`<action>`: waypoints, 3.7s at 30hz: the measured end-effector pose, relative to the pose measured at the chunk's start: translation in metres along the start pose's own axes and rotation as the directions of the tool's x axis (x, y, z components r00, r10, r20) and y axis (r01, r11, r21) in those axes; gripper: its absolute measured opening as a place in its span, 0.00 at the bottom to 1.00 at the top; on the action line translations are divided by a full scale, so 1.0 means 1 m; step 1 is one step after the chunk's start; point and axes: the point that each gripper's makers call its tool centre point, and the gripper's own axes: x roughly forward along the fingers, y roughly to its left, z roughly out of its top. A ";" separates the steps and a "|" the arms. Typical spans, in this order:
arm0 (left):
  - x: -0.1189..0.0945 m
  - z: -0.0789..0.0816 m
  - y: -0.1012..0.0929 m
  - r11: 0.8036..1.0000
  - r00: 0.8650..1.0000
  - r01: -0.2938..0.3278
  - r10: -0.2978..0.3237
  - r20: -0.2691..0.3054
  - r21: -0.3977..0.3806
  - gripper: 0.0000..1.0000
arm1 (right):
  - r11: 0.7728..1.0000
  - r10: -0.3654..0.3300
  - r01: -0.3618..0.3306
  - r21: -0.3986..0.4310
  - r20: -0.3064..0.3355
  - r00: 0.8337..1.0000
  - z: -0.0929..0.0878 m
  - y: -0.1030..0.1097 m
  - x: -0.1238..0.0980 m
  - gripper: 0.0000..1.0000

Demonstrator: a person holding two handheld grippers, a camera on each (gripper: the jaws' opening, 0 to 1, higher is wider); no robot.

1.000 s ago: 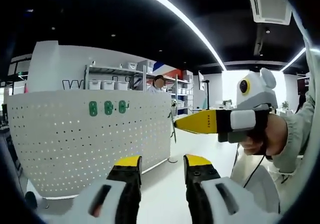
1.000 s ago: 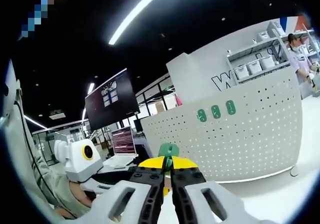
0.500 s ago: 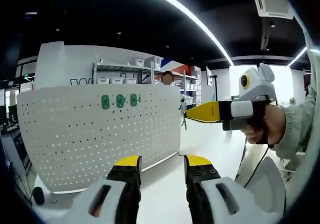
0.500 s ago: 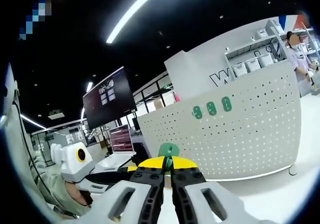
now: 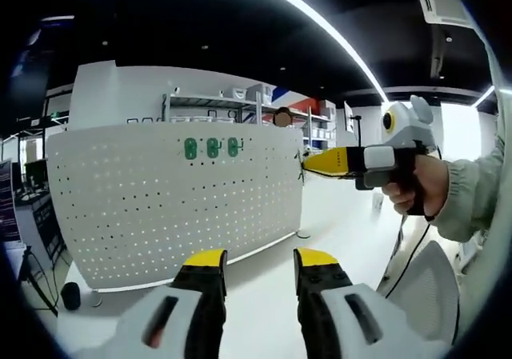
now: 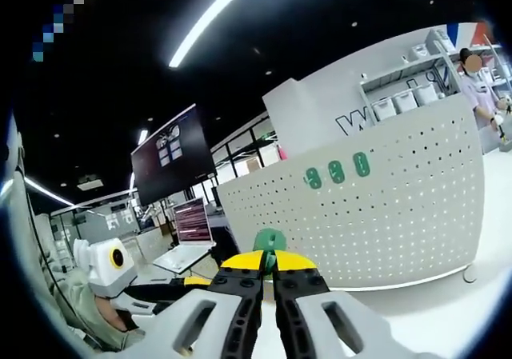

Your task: Insert the hook assembly into the mounting plate slot until the hook locks in place.

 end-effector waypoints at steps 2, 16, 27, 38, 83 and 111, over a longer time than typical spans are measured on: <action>-0.003 -0.002 0.002 1.000 1.000 -0.008 0.008 -0.003 -0.006 0.35 | 1.000 -0.008 0.008 -0.006 -0.002 1.000 0.000 -0.003 0.001 0.01; -0.022 -0.007 0.010 0.999 0.999 -0.044 0.044 -0.005 -0.009 0.34 | 0.998 -0.057 0.057 -0.035 0.013 0.998 0.013 -0.023 0.006 0.01; -0.028 -0.014 0.014 0.998 0.998 -0.056 0.056 -0.013 -0.015 0.34 | 0.985 -0.111 0.115 -0.126 0.035 0.993 0.035 -0.046 0.014 0.01; -0.028 -0.018 0.019 0.998 0.998 -0.055 0.055 -0.018 -0.021 0.34 | 0.962 -0.172 0.183 -0.205 0.066 0.983 0.057 -0.072 0.026 0.01; -0.024 -0.042 0.041 0.996 0.995 -0.085 0.083 -0.055 -0.041 0.33 | 0.861 -0.327 0.349 -0.369 0.122 0.937 0.086 -0.143 0.069 0.01; -0.021 -0.047 0.049 0.994 0.993 -0.091 0.087 -0.076 -0.052 0.33 | 0.759 -0.405 0.456 -0.465 0.212 0.889 0.095 -0.173 0.091 0.01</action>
